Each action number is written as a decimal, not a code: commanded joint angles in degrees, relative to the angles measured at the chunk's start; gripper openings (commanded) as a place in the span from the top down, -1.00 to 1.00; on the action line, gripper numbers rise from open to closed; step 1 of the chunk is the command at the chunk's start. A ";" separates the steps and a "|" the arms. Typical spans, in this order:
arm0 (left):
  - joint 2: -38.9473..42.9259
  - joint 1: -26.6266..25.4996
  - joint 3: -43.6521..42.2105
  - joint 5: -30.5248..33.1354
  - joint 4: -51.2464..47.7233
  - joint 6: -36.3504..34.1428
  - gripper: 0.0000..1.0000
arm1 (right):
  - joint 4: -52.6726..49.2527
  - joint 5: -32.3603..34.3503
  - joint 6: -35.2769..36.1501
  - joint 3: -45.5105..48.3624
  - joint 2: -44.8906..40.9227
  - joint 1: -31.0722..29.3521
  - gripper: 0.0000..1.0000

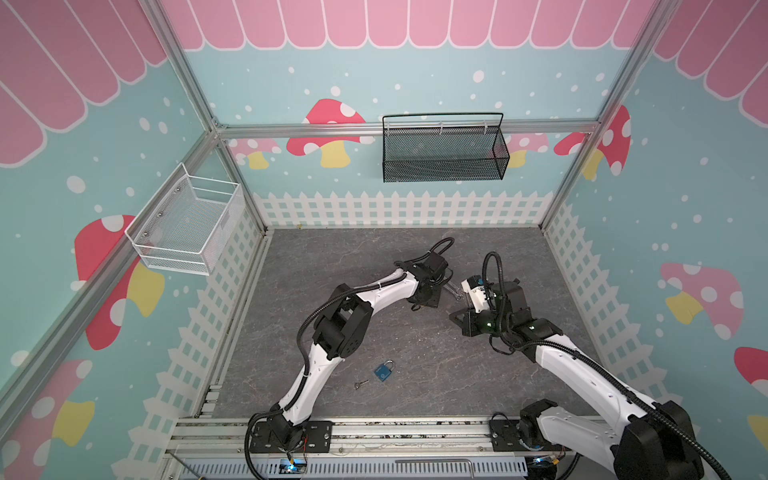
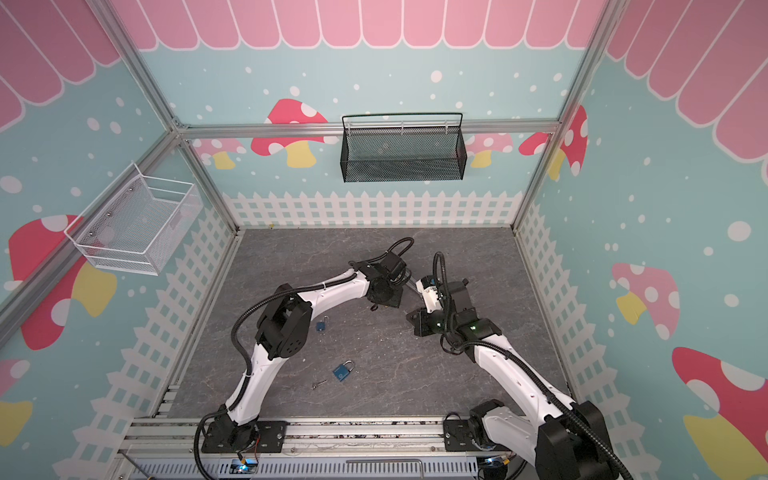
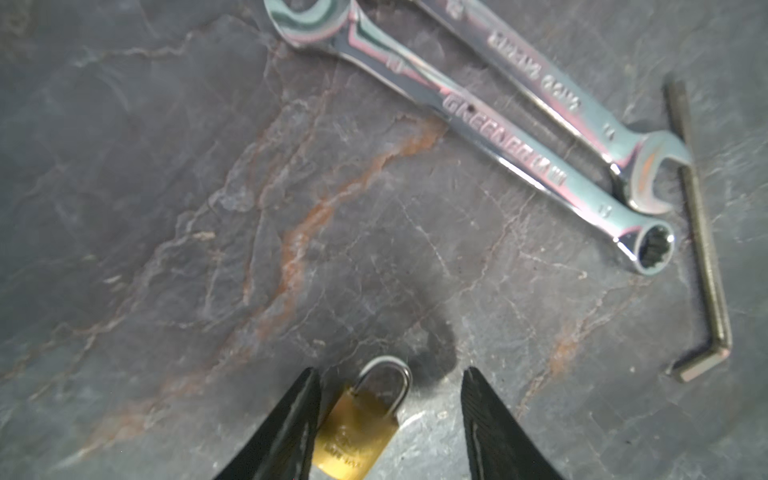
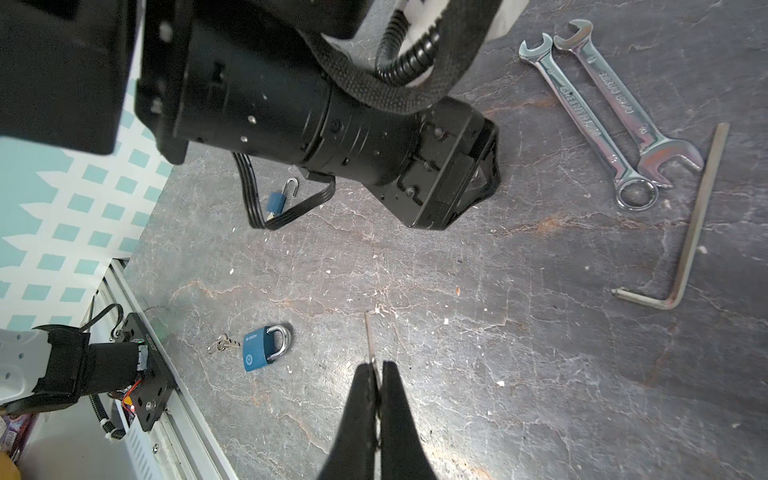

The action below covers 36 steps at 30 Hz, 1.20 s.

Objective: Unlock with the key
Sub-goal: 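Move the left gripper over the brass padlock while the right holds the keys, then lower the left gripper and close on the brass padlock body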

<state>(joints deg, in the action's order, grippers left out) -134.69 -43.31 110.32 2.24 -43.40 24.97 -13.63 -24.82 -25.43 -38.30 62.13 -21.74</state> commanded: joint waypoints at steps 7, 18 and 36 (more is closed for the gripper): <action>-1.08 -2.70 1.79 8.47 -5.83 4.08 -0.01 | 0.35 -0.14 2.05 0.77 -0.97 0.24 1.00; -3.81 -3.89 5.40 12.52 -8.32 5.47 0.17 | -0.08 -0.06 2.84 1.35 -2.54 0.29 1.00; -4.61 -5.12 5.97 15.01 -12.30 7.85 0.25 | -0.12 -0.22 3.55 1.39 -2.98 0.38 1.00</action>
<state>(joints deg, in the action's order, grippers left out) -139.37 -47.72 118.17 16.12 -52.51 31.55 -13.67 -24.86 -23.29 -37.56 60.18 -21.74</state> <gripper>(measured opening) 0.378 0.049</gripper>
